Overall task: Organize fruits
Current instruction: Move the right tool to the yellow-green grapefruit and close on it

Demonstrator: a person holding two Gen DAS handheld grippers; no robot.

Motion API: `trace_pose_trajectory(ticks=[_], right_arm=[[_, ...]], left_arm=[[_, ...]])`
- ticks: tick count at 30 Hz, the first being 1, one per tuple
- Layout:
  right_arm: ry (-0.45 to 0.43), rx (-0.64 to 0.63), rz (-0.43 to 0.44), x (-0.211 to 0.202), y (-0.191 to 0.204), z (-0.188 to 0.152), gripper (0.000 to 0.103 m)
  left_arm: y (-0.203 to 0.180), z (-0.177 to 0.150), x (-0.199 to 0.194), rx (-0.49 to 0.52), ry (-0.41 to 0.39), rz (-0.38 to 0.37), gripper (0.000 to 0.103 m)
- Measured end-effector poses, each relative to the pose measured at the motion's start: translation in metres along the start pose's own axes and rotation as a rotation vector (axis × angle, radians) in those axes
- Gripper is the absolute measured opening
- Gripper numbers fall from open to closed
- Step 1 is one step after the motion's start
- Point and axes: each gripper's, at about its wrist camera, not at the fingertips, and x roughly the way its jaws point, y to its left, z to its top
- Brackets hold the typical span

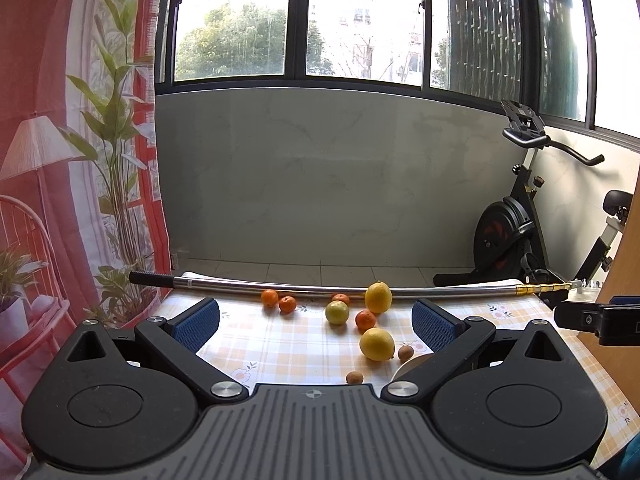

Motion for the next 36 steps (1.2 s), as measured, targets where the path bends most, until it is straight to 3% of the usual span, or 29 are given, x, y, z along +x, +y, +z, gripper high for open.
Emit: trace_pose_trajectory(ticks=[11, 14, 22, 28, 36], right_arm=[[0.02, 0.015, 0.043, 0.024, -0.006, -0.017, 0.101], [0.017, -0.009, 0.063, 0.034, -0.004, -0.025, 0.1], [0.109, -0.116, 0.124, 0.083, 0.019, -0.061, 0.084], [0.118, -0.143, 0.218, 0.108, 0.03, -0.087, 0.083], [0.1, -0.21, 0.295, 0.129, 0.05, -0.12, 0.084]], left_arm=[[0.025, -0.011, 0.011, -0.021, -0.023, 0.2, 0.103], [0.035, -0.009, 0.016, -0.037, -0.016, 0.198, 0.103], [0.042, -0.02, 0.035, -0.008, 0.03, 0.224, 0.102], [0.049, -0.033, 0.051, 0.008, 0.125, 0.193, 0.102], [0.062, -0.049, 0.056, -0.043, 0.154, 0.155, 0.098]])
